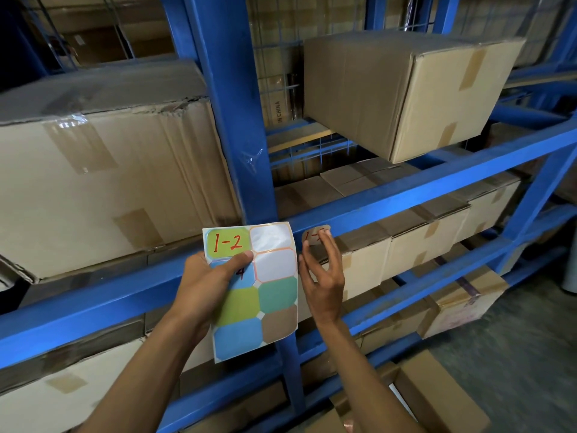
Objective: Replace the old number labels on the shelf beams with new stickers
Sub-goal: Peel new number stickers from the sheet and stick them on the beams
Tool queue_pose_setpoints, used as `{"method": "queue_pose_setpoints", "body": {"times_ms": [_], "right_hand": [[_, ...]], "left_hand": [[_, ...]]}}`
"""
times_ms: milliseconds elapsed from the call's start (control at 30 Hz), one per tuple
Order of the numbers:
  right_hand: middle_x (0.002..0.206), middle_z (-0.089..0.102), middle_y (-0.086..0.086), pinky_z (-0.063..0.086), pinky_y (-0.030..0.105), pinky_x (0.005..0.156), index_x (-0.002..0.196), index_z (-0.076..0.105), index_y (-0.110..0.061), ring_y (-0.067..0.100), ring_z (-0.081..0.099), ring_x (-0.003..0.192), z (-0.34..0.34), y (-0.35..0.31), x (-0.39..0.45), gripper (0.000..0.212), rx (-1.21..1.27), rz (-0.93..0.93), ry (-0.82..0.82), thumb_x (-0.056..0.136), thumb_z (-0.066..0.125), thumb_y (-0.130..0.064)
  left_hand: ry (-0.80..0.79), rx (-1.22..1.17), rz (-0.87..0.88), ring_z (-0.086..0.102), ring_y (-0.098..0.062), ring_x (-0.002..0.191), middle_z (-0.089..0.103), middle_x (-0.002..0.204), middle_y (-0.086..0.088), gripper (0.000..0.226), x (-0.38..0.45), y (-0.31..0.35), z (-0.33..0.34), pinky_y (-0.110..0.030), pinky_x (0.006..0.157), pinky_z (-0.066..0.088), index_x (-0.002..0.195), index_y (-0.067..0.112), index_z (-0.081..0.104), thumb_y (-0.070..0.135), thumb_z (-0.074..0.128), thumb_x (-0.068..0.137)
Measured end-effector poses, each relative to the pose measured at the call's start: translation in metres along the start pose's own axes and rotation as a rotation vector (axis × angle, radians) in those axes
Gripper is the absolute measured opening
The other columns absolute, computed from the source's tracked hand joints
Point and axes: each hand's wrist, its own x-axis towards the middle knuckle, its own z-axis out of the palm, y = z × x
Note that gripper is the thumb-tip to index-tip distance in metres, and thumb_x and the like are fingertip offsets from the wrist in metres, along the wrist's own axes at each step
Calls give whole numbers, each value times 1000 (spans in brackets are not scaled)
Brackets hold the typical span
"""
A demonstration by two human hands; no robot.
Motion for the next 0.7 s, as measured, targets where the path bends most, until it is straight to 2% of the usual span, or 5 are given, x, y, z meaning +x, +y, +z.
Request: {"method": "queue_pose_setpoints", "body": {"times_ms": [100,200,333,533,700], "right_hand": [[155,38,10,45,46,109,138,56,-16,27,30,148,-7,12,-6,46,-94,-69,-111,93,62,-15],[161,28,9,35,55,113,153,30,-18,29,20,151,-18,21,-10,69,-249,-143,-281,92,61,-27],[160,28,13,25,49,119,156,14,-17,28,20,150,-28,18,-4,80,-285,-145,-349,92,60,-31],[137,48,3,39,19,104,148,36,-25,22,51,125,-37,-7,7,54,97,271,-100,97,56,-26],[122,57,7,48,29,96,136,57,-14,20,56,114,-39,-13,43,40,141,311,-29,97,60,-21]], "left_hand": [[0,-4,7,78,-24,71,81,83,-4,24,-2,2,1,-34,60,58,102,14,72,27,78,82],[0,-7,7,78,-23,71,81,83,-4,25,-5,4,1,-35,61,59,103,14,72,27,77,82],[2,-13,9,78,-23,71,81,83,-4,25,-11,6,1,-37,63,60,103,14,71,26,77,83],[6,-30,18,77,-21,68,81,81,-4,20,-20,8,1,-31,56,58,100,15,72,23,76,83],[10,-36,30,77,-22,67,81,81,-5,18,-24,9,-2,-31,56,58,98,14,73,22,77,83]]}}
